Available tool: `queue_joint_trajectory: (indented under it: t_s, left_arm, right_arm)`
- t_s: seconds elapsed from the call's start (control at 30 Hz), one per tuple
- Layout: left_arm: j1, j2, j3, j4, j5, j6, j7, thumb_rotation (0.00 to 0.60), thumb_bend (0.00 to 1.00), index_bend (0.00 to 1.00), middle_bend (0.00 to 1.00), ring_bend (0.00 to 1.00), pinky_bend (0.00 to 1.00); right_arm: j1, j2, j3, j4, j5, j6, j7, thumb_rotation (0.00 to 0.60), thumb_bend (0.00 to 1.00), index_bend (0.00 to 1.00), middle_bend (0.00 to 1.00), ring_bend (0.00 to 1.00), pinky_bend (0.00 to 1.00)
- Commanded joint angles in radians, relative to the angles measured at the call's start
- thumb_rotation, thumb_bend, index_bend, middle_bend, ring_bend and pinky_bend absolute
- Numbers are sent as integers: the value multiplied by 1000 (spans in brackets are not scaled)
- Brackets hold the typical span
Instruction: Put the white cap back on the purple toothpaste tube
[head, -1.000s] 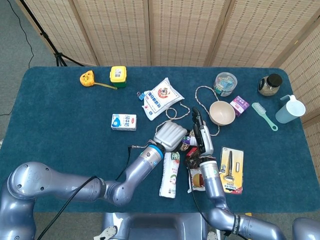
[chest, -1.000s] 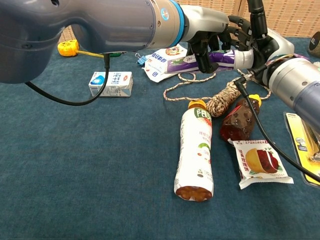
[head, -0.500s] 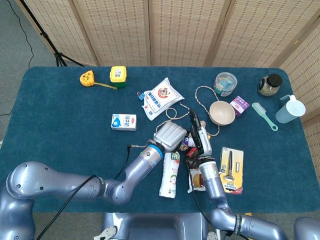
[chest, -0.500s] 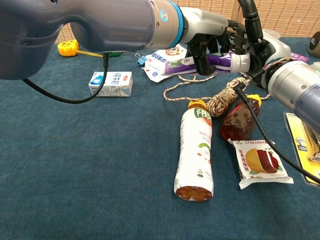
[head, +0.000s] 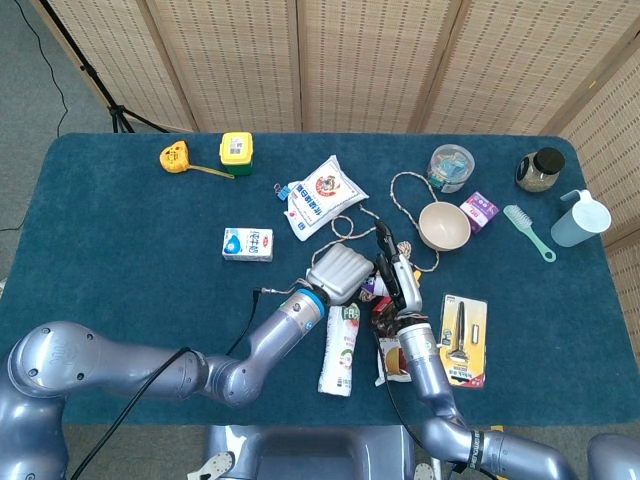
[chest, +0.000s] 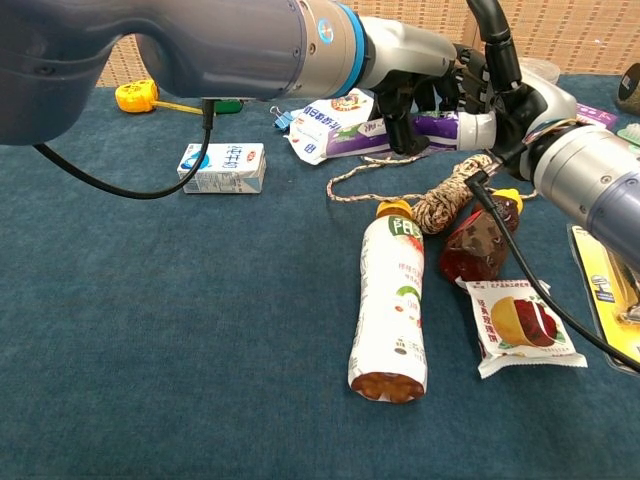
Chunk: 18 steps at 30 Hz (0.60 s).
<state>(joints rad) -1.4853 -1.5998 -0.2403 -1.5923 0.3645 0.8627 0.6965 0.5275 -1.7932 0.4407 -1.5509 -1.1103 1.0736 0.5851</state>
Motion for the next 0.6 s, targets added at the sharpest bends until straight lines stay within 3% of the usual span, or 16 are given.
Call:
queue_joint_trajectory:
  t_s: [0.03, 0.6]
  left_arm:
    - [-5, 10, 10, -4, -7, -10, 6, 600, 696, 646, 542, 473, 516]
    - [-38, 42, 37, -11, -64, -36, 13, 600, 702, 650, 543, 473, 516]
  right_arm:
    - [-1, 2, 1, 4, -2, 2, 2, 53, 0, 0, 0, 0, 0]
    - [3, -7, -8, 21, -15, 16, -18, 54, 0, 0, 0, 0, 0]
